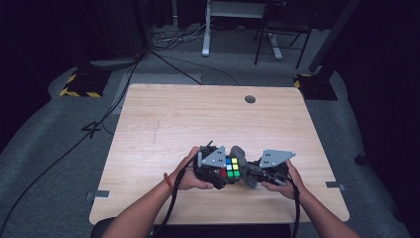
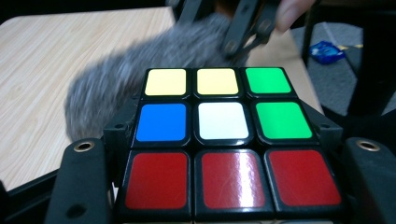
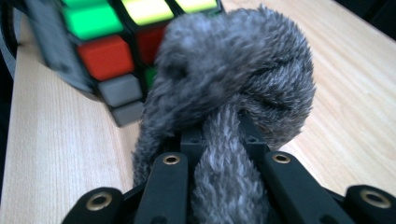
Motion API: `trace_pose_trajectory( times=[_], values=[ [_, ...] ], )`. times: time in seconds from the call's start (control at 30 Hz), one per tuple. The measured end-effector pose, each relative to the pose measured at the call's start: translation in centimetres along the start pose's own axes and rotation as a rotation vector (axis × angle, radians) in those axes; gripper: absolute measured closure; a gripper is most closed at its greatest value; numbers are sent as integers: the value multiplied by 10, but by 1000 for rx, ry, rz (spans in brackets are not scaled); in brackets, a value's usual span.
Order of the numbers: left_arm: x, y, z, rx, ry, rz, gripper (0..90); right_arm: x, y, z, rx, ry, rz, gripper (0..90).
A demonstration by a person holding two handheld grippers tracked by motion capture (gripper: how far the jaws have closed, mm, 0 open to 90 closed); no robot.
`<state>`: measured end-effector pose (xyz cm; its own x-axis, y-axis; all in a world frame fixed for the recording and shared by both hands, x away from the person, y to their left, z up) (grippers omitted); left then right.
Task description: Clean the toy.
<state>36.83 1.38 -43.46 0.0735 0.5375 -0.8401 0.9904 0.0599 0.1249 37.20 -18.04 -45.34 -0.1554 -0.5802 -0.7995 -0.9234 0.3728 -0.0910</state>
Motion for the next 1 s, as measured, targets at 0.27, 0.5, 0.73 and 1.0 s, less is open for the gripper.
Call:
trace_pose_trajectory(
  times=[0.27, 0.5, 0.73, 1.0],
  values=[
    [0, 5, -7, -33, -13, -15, 335, 4, 9, 13, -73, 45, -18, 774],
    [9, 15, -9, -79, 16, -31, 335, 5, 5, 1, -112, 5, -19, 773],
    [21, 24, -6, -73, 42, -57, 335, 7, -8, -12, -68, -4, -3, 770],
    [31, 25, 1, -59, 85, -59, 334, 17, -24, -12, -9, 45, 24, 767]
  ],
)
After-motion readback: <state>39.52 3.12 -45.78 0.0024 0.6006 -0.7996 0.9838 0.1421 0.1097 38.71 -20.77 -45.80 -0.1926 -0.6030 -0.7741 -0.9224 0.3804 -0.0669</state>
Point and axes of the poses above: each handheld gripper's, and its own axes: z roughly forward along the jaws, x roughly out of its underside, y roughly to its left, the point moved 3 cm from there along z, roughly forward along the jaws, and after that the axes turned 3 degrees about z, right-handed, at the moved point
